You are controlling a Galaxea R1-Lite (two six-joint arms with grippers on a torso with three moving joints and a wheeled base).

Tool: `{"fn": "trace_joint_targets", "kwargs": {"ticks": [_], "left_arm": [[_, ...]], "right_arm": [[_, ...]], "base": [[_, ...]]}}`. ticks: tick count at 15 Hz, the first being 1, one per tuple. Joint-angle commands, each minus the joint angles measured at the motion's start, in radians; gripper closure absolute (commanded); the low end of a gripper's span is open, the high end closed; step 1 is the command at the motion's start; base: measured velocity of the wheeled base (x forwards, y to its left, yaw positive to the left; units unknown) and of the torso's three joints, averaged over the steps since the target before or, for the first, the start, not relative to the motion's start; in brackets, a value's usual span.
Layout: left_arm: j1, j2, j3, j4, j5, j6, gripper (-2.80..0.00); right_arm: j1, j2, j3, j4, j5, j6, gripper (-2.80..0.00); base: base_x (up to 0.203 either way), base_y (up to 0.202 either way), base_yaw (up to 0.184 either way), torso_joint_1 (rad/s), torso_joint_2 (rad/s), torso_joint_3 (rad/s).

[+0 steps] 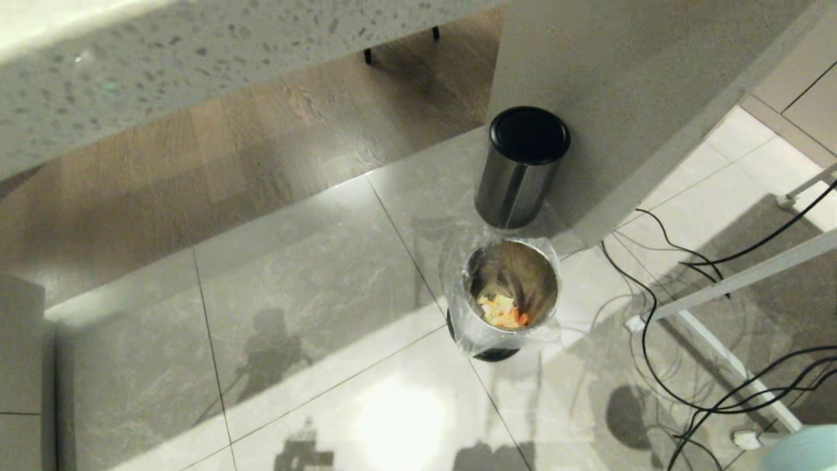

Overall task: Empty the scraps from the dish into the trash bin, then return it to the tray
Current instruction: Put the bowl back to the table

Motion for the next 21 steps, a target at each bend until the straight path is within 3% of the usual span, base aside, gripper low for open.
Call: {"fn": "trace_joint_targets", "kwargs": {"ticks": [1, 21], "left_arm": [[0.001, 0.001, 0.000, -0.001, 0.000, -0.001, 0.00], [-0.001, 0.001, 0.000, -0.001, 0.000, -0.004, 0.00]], "right_arm": [[0.000, 0.002, 0.000, -0.001, 0.001, 0.000, 0.00], [0.000, 0.002, 0.000, -0.002, 0.000, 0.000, 0.00]], "base": [[0.000, 0.000, 0.000, 0.006, 0.00, 0.203], [0.000, 0.000, 0.000, 0.002, 0.00, 0.202]]}}
